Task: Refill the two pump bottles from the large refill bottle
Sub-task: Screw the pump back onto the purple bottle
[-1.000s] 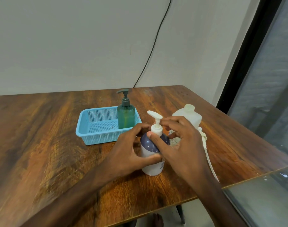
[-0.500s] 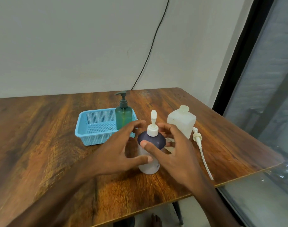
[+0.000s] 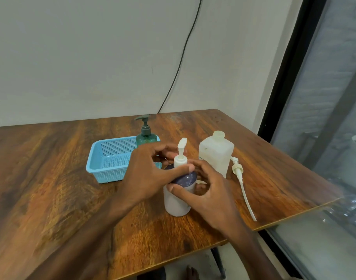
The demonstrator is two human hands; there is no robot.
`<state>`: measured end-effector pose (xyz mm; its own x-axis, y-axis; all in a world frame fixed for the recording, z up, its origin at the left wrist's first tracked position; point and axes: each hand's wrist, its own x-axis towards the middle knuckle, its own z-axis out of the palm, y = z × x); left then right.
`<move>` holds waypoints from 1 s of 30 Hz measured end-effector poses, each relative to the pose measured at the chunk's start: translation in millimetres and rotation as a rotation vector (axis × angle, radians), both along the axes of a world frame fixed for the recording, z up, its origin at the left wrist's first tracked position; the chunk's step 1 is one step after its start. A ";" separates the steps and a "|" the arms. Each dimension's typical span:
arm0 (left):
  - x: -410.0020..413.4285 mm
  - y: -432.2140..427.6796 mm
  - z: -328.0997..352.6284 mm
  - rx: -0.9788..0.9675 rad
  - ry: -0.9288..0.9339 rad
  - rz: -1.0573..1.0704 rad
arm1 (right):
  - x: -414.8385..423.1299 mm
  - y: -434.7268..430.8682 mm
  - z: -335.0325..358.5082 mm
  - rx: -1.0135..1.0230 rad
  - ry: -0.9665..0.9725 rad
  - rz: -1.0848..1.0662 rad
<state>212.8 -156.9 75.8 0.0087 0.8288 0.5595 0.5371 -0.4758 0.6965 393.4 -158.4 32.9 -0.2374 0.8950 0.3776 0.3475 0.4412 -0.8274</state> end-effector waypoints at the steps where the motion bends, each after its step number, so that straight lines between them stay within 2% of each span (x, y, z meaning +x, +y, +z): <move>1: -3.2 -0.4 0.4 -0.012 -0.001 -0.026 | 0.2 0.6 -0.1 0.001 -0.001 0.002; 11: 7.5 4.4 -4.3 -0.150 -0.043 -0.214 | -4.3 -2.4 -0.2 0.021 0.064 0.006; 17: 0.6 -0.7 -5.5 0.001 0.006 0.051 | -2.2 0.5 -2.9 0.003 0.029 -0.006; 24: -8.8 -6.2 2.1 -0.035 -0.100 -0.094 | -3.3 0.2 -4.1 0.005 0.055 0.001; 30: 0.9 -2.4 -7.7 -0.116 -0.073 -0.160 | -3.9 -1.5 -3.6 0.019 0.062 -0.009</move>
<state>213.6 -159.4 68.1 0.1080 0.8792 0.4641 0.4070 -0.4650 0.7862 389.5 -160.0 29.3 -0.2047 0.8898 0.4078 0.2999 0.4537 -0.8392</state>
